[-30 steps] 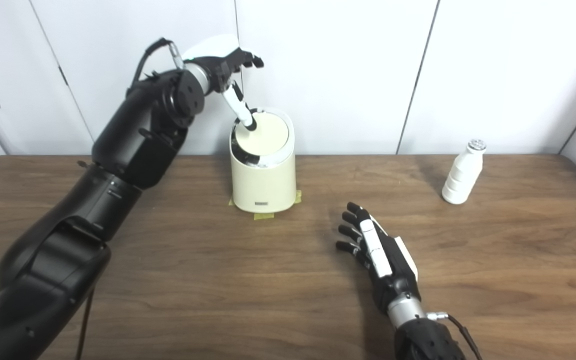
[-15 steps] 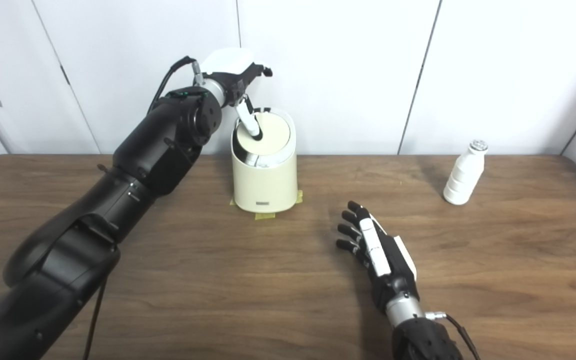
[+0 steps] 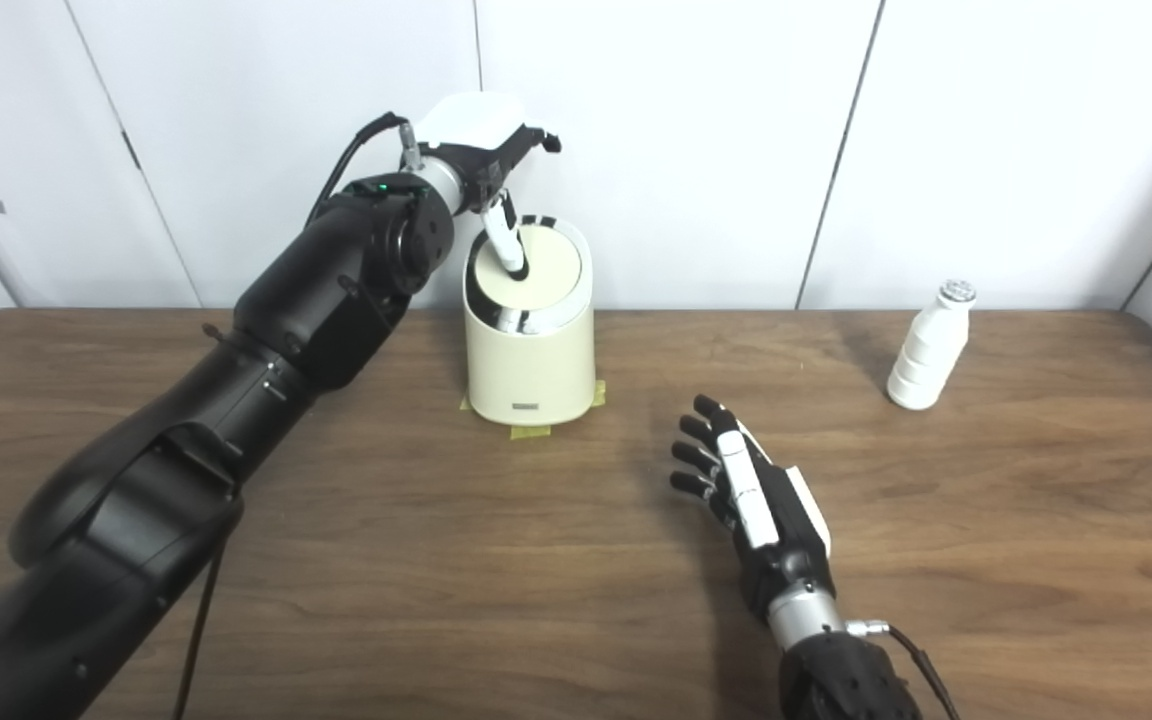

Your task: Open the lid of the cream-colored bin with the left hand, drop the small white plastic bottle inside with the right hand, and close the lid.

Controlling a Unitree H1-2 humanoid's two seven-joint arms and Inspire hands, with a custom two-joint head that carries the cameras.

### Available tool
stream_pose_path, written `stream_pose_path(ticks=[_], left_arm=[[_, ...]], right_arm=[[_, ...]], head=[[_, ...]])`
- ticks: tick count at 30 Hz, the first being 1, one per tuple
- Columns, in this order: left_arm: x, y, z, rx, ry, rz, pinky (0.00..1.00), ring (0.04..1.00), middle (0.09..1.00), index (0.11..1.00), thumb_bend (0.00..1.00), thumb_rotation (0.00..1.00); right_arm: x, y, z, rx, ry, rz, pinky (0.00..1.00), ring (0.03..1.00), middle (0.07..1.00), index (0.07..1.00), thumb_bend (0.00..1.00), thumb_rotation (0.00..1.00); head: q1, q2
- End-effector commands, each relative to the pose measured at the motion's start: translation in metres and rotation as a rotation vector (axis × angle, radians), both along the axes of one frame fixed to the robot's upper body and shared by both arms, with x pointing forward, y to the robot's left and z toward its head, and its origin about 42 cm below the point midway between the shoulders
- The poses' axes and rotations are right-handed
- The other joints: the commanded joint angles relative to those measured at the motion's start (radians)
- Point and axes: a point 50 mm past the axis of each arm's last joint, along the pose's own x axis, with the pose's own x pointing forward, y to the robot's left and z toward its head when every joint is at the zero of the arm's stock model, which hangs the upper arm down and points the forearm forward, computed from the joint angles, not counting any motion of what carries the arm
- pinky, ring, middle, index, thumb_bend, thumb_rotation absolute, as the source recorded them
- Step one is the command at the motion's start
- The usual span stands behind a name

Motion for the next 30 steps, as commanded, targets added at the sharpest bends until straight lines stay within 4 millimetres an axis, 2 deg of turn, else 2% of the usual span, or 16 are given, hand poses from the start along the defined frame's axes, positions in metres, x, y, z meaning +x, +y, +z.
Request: stream_pose_path(ticks=[1, 11, 18, 24, 28, 30], left_arm=[[0.001, -0.009, 0.035, 0.058, -0.112, -0.027, 0.87, 0.929, 0.924, 0.893, 0.97, 0.03], [-0.005, -0.014, 0.016, 0.199, -0.105, -0.055, 0.85, 0.914, 0.918, 0.923, 0.97, 0.05], [-0.008, -0.010, 0.008, 0.245, -0.105, -0.067, 0.91, 0.915, 0.907, 0.917, 0.98, 0.07], [-0.008, -0.002, 0.034, 0.166, -0.099, -0.047, 0.86, 0.910, 0.920, 0.915, 0.98, 0.06], [-0.011, 0.002, 0.052, 0.119, -0.090, -0.031, 0.89, 0.936, 0.936, 0.903, 0.99, 0.06], [-0.013, 0.005, 0.059, 0.113, -0.088, -0.028, 0.88, 0.932, 0.930, 0.887, 1.00, 0.06]], right_arm=[[0.008, 0.004, 0.022, 0.006, -0.107, 0.003, 0.75, 0.834, 0.870, 0.896, 0.58, 0.90], [0.007, 0.005, 0.025, 0.006, -0.110, -0.001, 0.75, 0.830, 0.868, 0.896, 0.57, 0.90], [0.006, 0.006, 0.027, -0.005, -0.112, -0.008, 0.74, 0.829, 0.864, 0.894, 0.57, 0.91], [0.007, 0.005, 0.028, 0.001, -0.108, -0.016, 0.74, 0.827, 0.865, 0.893, 0.55, 0.91], [0.008, 0.005, 0.029, 0.002, -0.102, -0.020, 0.73, 0.824, 0.865, 0.893, 0.55, 0.91], [0.008, 0.005, 0.029, 0.007, -0.101, -0.020, 0.73, 0.827, 0.867, 0.893, 0.55, 0.90]], head=[[-0.001, 0.000], [-0.005, 0.008], [-0.007, 0.013], [-0.007, 0.014], [-0.008, 0.015], [-0.007, 0.015]])
